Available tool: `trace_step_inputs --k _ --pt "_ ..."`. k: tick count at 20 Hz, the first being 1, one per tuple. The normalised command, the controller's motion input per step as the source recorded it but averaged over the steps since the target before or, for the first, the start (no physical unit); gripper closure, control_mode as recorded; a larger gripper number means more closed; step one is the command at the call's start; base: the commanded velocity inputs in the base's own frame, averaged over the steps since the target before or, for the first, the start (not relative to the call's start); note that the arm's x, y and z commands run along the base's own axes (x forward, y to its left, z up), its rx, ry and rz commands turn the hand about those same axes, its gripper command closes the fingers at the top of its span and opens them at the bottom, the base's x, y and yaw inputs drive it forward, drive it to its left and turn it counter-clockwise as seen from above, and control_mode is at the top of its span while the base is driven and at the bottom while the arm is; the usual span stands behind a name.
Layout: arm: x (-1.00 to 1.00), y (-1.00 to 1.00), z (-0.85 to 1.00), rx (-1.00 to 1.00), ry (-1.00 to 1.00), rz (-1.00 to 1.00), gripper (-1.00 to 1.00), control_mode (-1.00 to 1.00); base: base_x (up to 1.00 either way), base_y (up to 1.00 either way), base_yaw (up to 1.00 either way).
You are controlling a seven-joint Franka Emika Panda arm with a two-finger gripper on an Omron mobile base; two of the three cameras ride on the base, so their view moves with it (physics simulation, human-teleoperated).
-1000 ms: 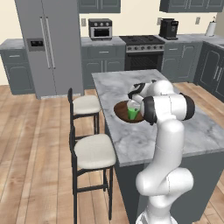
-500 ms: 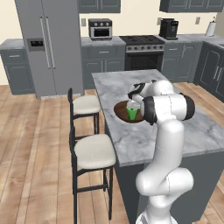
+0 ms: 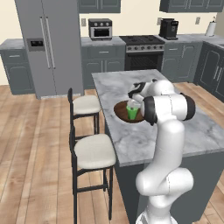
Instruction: Place the cup inside the bowl on the dining table and move the bowl to any counter.
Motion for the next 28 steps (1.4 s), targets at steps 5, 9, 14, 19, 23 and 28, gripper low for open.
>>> trace_step_inputs --k 5,9,14,19,23,28 --pt "0.00 0.00 0.19 0.00 0.00 0.00 -1.00 -1.00 0.00 0.00 0.00" --pt "0.00 0.00 0.18 0.00 0.00 0.00 -1.00 -1.00 0.00 0.00 0.00" --pt "0.00 0.00 0.20 0.00 0.00 0.00 -1.00 -1.00 0.00 0.00 0.00" --pt "0.00 -0.07 0.24 0.00 0.00 0.00 -1.00 -1.00 0.00 0.00 0.00" --pt "0.00 -0.17 0.12 0.00 0.00 0.00 -1.00 -1.00 0.00 0.00 0.00" --pt "0.00 -0.31 0.02 0.00 0.00 0.00 -1.00 -1.00 0.00 0.00 0.00"
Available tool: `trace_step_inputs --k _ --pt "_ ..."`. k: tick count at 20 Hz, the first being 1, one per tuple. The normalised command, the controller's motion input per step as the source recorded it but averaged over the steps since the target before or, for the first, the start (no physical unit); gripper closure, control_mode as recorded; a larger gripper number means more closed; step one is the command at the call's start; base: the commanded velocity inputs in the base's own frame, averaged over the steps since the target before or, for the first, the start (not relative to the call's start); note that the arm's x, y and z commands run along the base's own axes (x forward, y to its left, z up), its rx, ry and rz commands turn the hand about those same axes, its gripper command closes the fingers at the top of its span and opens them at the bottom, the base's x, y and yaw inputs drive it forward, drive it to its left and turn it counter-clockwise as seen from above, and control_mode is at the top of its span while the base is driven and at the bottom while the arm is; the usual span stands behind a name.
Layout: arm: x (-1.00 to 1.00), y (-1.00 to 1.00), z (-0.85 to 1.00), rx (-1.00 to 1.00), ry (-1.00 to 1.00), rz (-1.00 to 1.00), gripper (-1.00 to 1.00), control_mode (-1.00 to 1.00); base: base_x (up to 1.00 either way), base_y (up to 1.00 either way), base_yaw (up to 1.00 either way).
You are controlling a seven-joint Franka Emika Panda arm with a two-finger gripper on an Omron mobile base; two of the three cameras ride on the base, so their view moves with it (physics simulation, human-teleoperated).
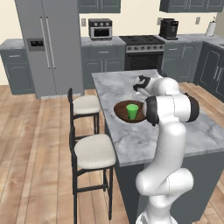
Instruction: Place the cup inside the bowl on the dining table and move the bowl to any counter.
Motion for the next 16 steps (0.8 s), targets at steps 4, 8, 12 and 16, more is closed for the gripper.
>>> trace_step_inputs --k 4,8,12,16 --pt "0.00 -0.42 0.00 0.00 0.00 0.00 -1.00 -1.00 0.00 0.00 0.00" --pt "0.00 -0.39 0.00 0.00 0.00 0.00 -1.00 -1.00 0.00 0.00 0.00" --pt "0.00 -0.34 -0.11 0.00 0.00 0.00 -1.00 -1.00 0.00 0.00 0.00" --pt "0.01 -0.23 -0.20 0.00 0.00 0.00 -1.00 -1.00 0.00 0.00 0.00"
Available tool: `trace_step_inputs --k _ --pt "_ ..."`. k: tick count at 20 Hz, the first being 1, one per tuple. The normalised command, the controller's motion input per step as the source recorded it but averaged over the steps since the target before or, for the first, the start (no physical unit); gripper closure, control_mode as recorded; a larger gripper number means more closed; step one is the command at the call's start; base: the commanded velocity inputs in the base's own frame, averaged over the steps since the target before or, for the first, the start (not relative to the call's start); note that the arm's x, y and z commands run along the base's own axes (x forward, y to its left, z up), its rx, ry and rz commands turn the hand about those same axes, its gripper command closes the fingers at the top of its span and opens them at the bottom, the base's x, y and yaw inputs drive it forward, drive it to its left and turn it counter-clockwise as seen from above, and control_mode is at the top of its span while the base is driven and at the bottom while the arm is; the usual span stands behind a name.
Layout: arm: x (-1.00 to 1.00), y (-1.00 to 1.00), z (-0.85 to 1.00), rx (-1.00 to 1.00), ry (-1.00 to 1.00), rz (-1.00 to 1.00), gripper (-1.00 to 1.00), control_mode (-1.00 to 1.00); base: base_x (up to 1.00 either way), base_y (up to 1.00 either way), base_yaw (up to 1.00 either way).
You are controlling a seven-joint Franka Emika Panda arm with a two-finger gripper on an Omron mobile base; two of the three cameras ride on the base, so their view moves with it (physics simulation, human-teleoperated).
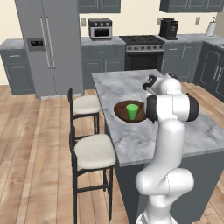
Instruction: Place the cup inside the bowl on the dining table and move the bowl to any counter.
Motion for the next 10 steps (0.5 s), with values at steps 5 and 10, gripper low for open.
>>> trace_step_inputs --k 5,10 --pt "0.01 -0.06 -0.16 0.00 -0.01 0.00 -1.00 -1.00 0.00 0.00 0.00" --pt "0.05 -0.02 -0.22 0.00 -0.02 0.00 -1.00 -1.00 0.00 0.00 0.00"
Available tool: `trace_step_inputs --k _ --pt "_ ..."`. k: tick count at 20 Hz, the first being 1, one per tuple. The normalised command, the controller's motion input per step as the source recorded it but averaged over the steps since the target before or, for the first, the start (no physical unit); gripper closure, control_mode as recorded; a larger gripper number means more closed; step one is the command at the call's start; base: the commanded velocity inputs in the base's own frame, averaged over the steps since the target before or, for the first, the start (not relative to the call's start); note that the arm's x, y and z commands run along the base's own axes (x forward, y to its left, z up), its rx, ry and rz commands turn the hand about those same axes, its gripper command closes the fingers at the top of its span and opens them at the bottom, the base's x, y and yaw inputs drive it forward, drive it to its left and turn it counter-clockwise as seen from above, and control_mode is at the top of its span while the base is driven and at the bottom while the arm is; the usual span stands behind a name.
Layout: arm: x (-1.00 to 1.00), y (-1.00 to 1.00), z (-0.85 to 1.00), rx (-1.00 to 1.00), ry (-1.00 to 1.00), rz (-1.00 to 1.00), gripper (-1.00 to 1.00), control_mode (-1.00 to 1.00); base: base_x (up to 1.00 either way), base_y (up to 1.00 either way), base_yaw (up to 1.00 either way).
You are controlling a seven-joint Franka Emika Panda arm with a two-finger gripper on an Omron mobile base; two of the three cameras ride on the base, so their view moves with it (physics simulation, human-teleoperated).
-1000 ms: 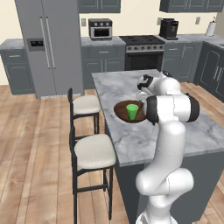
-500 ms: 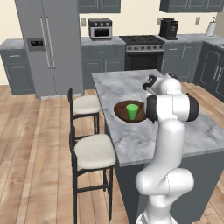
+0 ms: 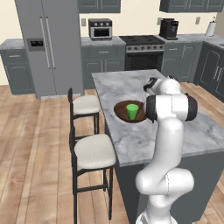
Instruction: Place the cup inside the bowl on the dining table and move the bowl to any counter.
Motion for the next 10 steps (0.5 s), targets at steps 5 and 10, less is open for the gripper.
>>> trace_step_inputs --k 5,10 --pt "0.00 0.00 -0.21 0.00 -0.05 0.00 -1.00 -1.00 0.00 0.00 0.00" --pt "0.08 0.00 -0.29 0.00 -0.05 0.00 -1.00 -1.00 0.00 0.00 0.00"
